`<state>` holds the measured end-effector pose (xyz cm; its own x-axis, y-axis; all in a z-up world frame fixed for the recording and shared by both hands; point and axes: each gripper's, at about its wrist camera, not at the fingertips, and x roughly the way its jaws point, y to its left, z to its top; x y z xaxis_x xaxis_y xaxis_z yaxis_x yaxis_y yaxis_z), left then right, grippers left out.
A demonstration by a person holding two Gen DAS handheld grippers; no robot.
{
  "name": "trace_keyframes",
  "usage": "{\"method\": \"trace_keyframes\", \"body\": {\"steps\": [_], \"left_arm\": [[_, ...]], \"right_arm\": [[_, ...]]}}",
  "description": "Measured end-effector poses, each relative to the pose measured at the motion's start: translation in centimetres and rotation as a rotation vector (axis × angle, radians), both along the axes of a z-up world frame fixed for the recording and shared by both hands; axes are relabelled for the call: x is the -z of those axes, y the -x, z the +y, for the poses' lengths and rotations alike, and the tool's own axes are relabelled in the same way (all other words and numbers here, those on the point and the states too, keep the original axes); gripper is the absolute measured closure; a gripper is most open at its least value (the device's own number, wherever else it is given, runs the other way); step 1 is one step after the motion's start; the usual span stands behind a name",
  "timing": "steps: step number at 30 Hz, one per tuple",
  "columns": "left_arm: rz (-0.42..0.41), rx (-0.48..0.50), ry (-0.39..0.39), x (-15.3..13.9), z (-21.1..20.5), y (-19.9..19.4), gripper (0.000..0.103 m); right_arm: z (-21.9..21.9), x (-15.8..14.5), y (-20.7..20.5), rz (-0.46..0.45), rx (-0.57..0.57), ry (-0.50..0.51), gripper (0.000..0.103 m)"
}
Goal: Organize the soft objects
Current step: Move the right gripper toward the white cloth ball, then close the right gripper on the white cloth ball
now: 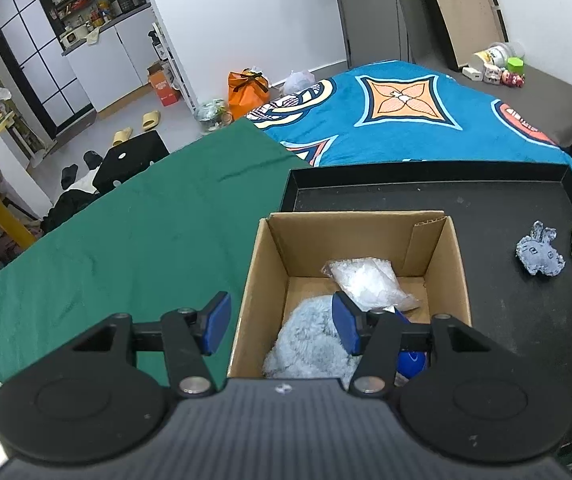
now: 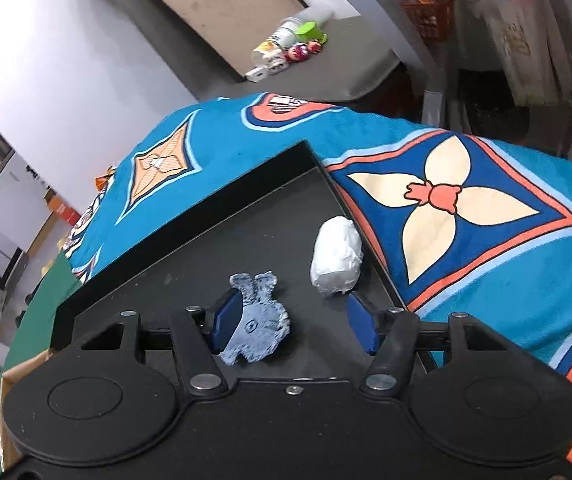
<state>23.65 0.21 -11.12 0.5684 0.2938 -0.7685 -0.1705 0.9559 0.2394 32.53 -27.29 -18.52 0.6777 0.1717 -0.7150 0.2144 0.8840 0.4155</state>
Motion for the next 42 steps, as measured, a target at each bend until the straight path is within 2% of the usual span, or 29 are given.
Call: {"method": "trace_keyframes", "body": {"steps": [12, 15, 18, 25, 35, 42], "left_arm": [[0.026, -0.025, -0.010, 1.1, 0.7, -1.4, 0.049], [0.036, -0.024, -0.014, 1.3, 0.8, -1.4, 0.048], [0.037, -0.024, -0.009, 1.3, 1.0, -1.3, 0.049], [0.028, -0.037, 0.007, 0.6, 2.3, -0.4, 0.049], [0.016, -0.035, 0.047, -0.8, 3.9, 1.9, 0.048], [-0.007, -0.026, 0.075, -1.5, 4.7, 3.3, 0.049]], "right_arm": [[-0.4, 1.8, -1.5, 0.009, 0.037, 0.031, 0.048], [-0.6, 1.9, -1.8, 0.004, 0.044, 0.027, 0.054], [-0.7, 1.8, -1.8, -0.004, 0.050, 0.033, 0.076], [-1.2, 1.9, -1.6, -0.011, 0.065, 0.027, 0.077], [-0.4, -0.6, -0.1, -0.080, 0.004, 0.015, 0.077], [0.9, -2.4, 1.4, -0.146, -0.053, 0.044, 0.077]]}}
